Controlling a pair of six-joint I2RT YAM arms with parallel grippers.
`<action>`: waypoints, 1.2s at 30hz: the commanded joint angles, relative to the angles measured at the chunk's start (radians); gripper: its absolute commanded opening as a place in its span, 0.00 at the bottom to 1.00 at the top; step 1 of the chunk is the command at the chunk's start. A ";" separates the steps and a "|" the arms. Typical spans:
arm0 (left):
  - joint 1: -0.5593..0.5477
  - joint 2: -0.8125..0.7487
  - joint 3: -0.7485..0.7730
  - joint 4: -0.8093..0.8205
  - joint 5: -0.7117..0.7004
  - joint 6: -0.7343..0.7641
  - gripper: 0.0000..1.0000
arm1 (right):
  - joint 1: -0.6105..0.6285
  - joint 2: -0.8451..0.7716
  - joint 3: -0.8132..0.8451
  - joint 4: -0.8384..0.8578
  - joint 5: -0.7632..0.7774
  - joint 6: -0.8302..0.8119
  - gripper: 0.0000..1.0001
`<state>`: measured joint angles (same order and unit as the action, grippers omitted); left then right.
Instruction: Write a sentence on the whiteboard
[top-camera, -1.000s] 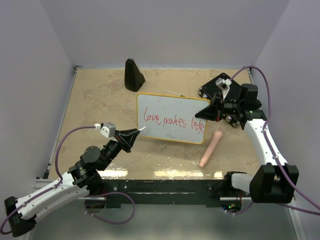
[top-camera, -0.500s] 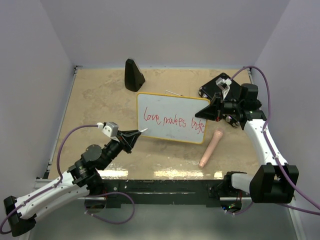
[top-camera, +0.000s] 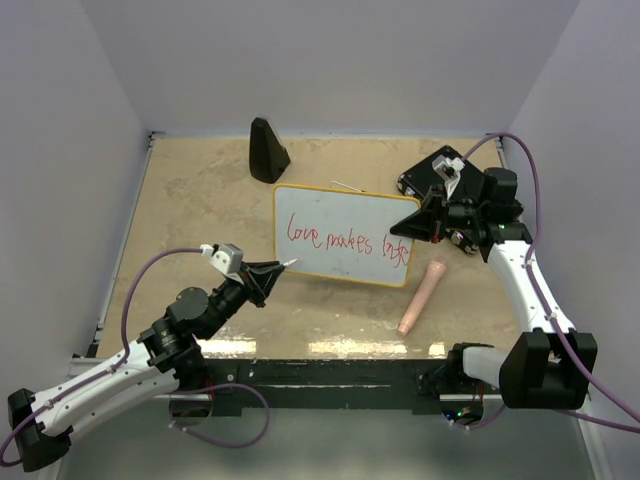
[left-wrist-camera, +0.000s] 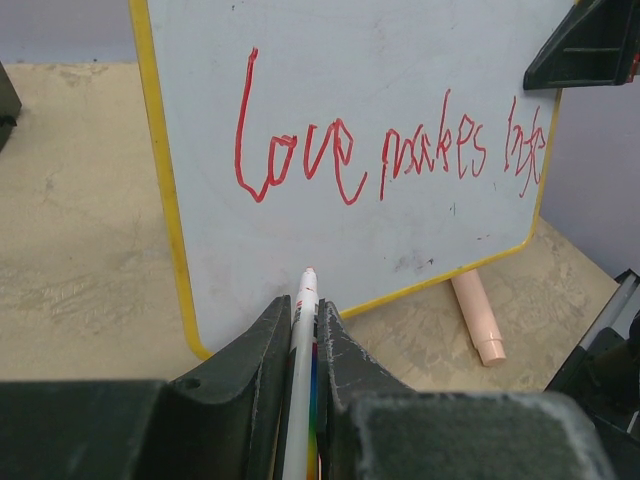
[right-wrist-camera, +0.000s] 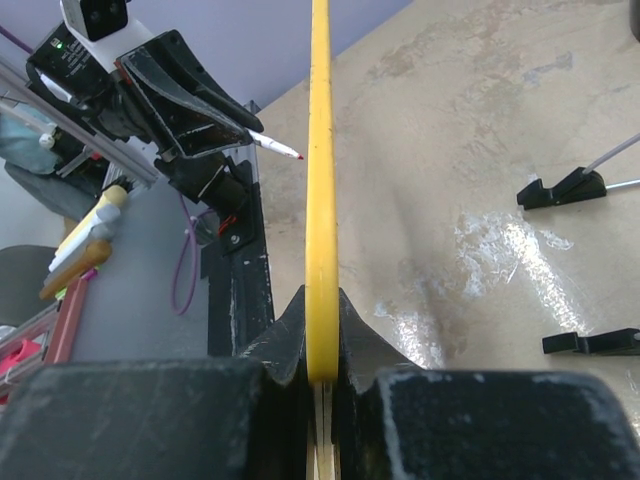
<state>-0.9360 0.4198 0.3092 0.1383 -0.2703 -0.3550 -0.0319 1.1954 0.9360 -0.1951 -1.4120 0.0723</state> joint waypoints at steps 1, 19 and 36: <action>0.005 0.008 0.045 0.017 0.006 0.025 0.00 | 0.001 -0.026 0.017 0.049 -0.094 0.015 0.00; 0.006 0.008 0.002 0.079 -0.044 0.040 0.00 | 0.000 -0.016 0.015 0.034 -0.079 -0.019 0.00; 0.026 0.095 0.007 0.139 -0.058 0.048 0.00 | 0.000 -0.031 -0.014 0.103 -0.082 0.043 0.00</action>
<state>-0.9218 0.4824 0.3065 0.2173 -0.3195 -0.3286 -0.0319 1.1954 0.9237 -0.1833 -1.4174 0.0689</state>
